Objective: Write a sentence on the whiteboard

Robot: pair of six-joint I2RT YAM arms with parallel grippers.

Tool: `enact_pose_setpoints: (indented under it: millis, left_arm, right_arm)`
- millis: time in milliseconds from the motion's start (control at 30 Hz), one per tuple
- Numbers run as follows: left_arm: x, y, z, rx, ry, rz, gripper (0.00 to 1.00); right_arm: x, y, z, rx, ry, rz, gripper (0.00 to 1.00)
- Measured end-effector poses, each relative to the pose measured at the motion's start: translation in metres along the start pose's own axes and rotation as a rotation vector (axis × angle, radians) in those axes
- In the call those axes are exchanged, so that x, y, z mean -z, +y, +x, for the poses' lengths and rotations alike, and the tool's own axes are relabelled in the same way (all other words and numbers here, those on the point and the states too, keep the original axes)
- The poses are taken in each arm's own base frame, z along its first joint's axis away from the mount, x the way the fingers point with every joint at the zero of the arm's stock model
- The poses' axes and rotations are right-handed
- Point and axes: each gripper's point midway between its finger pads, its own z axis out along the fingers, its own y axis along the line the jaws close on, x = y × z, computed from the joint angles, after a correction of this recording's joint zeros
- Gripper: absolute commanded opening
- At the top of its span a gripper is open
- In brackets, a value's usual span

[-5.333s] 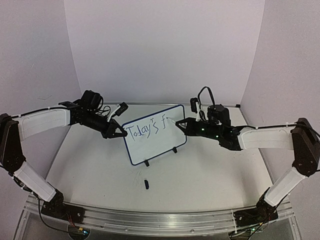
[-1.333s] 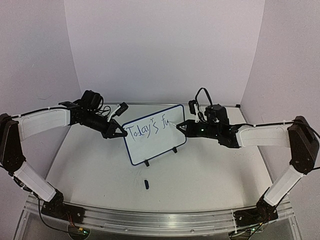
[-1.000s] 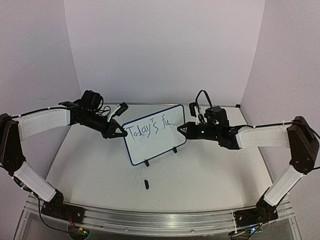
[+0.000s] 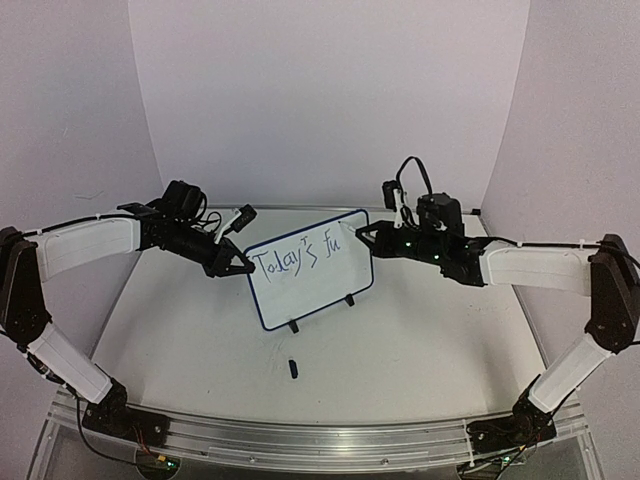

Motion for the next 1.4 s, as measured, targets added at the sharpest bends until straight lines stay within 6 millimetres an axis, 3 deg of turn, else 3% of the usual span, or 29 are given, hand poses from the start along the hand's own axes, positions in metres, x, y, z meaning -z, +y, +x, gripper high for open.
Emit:
enact_pose_setpoints:
  millis: [333, 833, 1100, 1400]
  left_arm:
    - [0.000, 0.000, 0.000, 0.000, 0.001, 0.001, 0.00]
    - [0.000, 0.000, 0.000, 0.000, 0.001, 0.001, 0.00]
    - [0.000, 0.000, 0.000, 0.000, 0.001, 0.001, 0.00]
    - [0.000, 0.000, 0.000, 0.000, 0.001, 0.001, 0.00]
  right_arm:
    - [-0.002, -0.004, 0.006, -0.004, 0.013, 0.010, 0.00]
    - [0.002, -0.028, 0.057, -0.055, 0.113, 0.064, 0.00]
    - [0.003, -0.031, 0.055, -0.047, 0.108, 0.089, 0.00]
    - [0.002, -0.015, 0.031, -0.024, 0.072, 0.040, 0.00]
